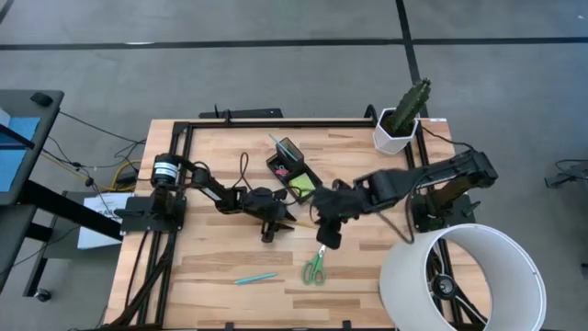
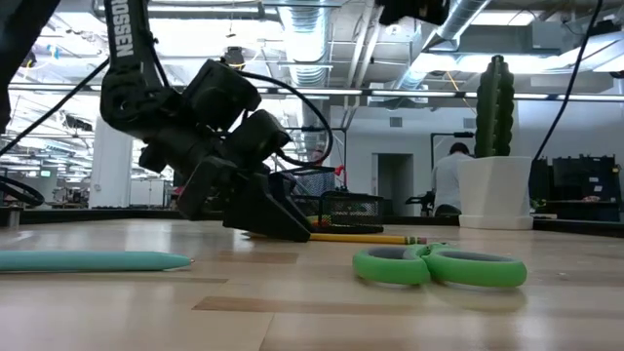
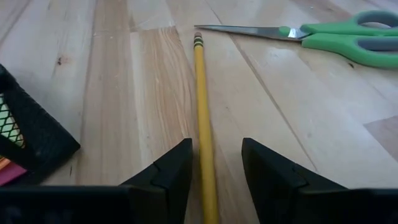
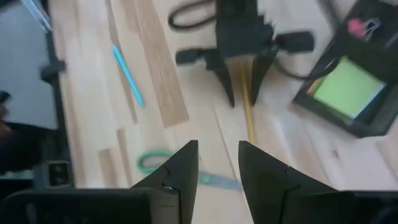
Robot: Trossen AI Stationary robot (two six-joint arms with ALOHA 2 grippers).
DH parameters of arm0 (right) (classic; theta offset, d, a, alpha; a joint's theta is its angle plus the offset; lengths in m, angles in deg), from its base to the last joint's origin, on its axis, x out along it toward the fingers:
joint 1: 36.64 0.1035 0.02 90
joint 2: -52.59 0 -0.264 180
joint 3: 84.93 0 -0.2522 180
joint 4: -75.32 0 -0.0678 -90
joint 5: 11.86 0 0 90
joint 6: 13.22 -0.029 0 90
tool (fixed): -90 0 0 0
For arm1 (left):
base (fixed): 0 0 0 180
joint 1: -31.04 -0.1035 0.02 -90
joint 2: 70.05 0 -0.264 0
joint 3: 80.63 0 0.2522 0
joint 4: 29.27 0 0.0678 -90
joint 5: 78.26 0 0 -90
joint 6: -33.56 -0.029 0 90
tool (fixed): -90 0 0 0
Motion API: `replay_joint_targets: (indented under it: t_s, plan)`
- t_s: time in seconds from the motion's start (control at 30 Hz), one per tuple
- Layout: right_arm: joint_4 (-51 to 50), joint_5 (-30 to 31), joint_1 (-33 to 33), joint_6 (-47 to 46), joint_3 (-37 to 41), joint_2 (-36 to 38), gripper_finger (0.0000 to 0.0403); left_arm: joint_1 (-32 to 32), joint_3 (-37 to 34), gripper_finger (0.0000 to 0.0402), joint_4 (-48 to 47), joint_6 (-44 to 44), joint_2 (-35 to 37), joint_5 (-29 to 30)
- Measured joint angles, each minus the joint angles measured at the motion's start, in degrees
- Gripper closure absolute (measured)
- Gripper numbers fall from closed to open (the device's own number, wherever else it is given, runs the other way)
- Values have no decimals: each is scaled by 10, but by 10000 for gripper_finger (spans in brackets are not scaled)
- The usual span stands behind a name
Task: Pick and place office supplies into organizer
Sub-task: Put the yellow pencil into the black desk organizer
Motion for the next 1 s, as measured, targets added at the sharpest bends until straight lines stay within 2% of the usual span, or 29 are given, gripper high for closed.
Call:
replay_joint_targets:
  t_s: [0.1, 0.17, 0.33, 0.5, 0.67, 0.83, 1.0]
  plan:
    - [42, 2, 17, 1, 46, -3, 296, 1, -5, 268, 10, 6, 0, 18]
    - [107, 3, 25, -9, 87, -1, 296, 2, -5, 268, 12, 10, -2, 29]
    - [281, 17, 35, -29, 197, 0, 296, 2, -19, 268, 115, 28, -41, 33]
    - [389, 49, 30, -20, 280, 0, 296, 1, -25, 268, 177, 29, -67, 33]
    - [410, 73, 25, -26, 323, -2, 296, 1, -25, 269, 175, 30, -67, 33]
    - [426, 122, 16, -36, 342, -24, 296, 1, -25, 273, 185, 62, -73, 29]
    - [436, 121, 3, -21, 348, -75, 296, 9, -26, 278, 213, 67, -85, 35]
